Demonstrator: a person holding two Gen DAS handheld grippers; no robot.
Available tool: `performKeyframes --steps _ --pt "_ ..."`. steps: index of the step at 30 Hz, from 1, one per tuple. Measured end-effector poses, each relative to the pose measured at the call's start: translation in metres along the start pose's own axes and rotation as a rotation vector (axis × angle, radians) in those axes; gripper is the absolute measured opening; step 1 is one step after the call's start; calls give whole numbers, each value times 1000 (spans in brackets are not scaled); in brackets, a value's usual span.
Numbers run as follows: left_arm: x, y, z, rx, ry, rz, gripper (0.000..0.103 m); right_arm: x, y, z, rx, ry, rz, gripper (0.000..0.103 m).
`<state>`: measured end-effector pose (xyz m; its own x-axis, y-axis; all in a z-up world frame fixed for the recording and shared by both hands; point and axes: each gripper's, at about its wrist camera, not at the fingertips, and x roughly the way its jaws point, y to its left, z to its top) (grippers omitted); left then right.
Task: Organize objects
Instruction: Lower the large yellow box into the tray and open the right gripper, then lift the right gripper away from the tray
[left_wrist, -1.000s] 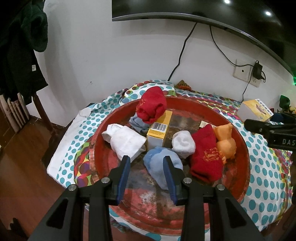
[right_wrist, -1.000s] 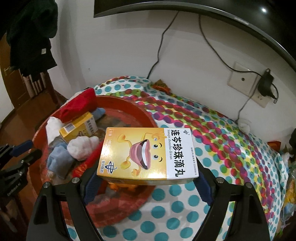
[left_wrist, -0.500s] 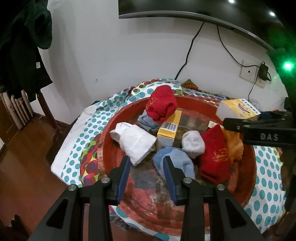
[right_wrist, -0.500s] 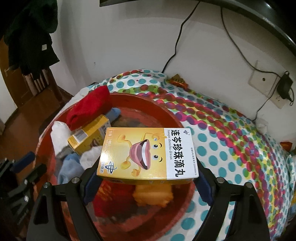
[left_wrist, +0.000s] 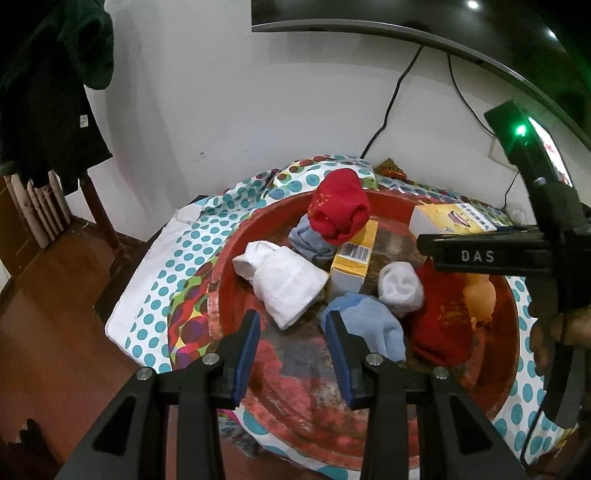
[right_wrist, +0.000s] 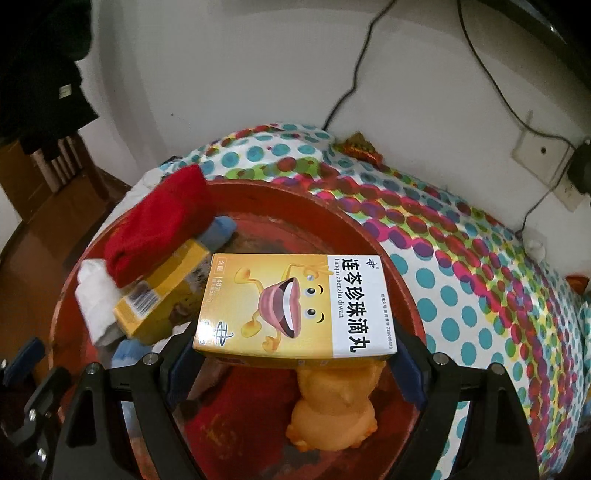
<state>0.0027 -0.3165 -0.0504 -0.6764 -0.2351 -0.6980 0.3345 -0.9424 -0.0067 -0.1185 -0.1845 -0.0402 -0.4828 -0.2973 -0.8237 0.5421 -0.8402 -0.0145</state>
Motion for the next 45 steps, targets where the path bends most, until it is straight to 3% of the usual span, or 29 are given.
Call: performKeyframes --steps 15,24,38,45 --pt "5 2 -2 -10 17 24 37 22 4 -1 3 50 -37 87" --pt "5 0 -2 -7 22 18 38 17 1 -3 18 57 -42 99" --pt "3 -1 -2 -11 22 21 37 -27 -13 -12 67 23 -31 103" --pt "1 -4 -2 -4 20 27 37 -51 -19 -39 64 34 -104 103"
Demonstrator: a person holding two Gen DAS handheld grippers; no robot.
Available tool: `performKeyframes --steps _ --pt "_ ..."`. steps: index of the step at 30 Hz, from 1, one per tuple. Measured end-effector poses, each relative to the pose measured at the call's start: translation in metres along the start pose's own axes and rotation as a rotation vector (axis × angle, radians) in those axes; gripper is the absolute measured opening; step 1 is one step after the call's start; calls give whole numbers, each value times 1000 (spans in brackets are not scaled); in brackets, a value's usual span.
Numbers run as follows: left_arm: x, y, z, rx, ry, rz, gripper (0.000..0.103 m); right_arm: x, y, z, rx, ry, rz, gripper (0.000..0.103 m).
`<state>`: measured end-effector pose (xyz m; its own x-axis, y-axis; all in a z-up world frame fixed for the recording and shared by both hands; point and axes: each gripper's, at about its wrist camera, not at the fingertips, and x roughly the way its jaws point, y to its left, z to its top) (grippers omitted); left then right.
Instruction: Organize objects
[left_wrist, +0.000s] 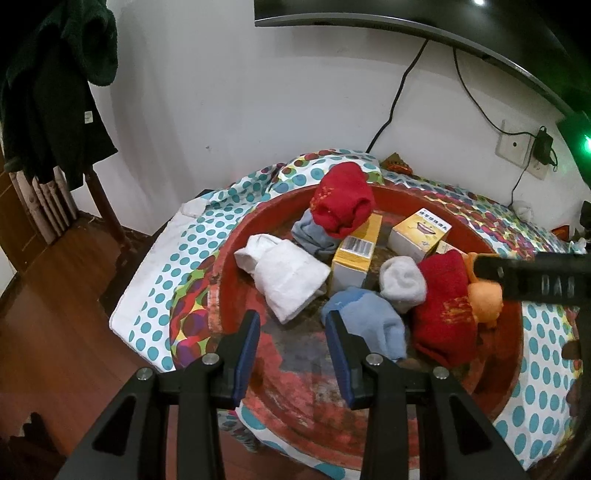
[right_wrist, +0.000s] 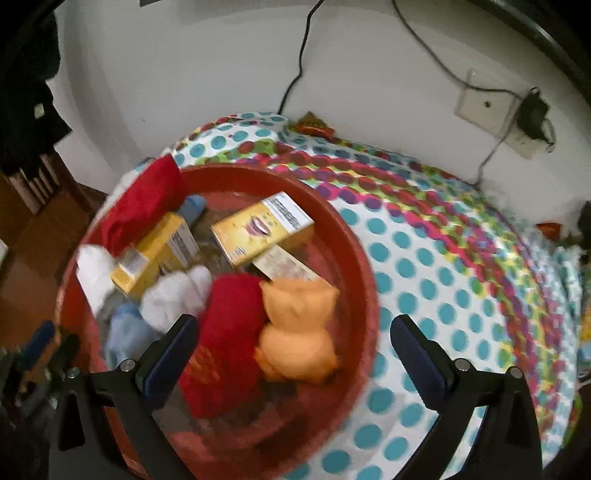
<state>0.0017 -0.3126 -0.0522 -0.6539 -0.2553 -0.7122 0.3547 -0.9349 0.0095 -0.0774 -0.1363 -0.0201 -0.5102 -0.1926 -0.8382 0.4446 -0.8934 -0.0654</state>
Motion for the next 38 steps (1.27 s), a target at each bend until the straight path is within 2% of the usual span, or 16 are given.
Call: performKeyframes --steps 9,13,23,30,36,38 --pt "-11 -15 1 34 -5 -4 38 -4 0 -47 -15 70 22 103" --pt "-13 -17 2 20 3 -20 37 -5 3 -60 -26 84 44 103" --pt "-9 -18 0 7 30 -15 37 -4 14 -68 -51 96 70 103" --pt "-14 -13 3 -14 10 -32 38 -3 22 -72 -64 105 93 103" --pt "-18 -17 2 12 -11 -31 38 -3 25 -73 -69 104 94 103" --pt "-16 -17 3 15 9 -37 38 -4 25 -73 -70 103 93 103"
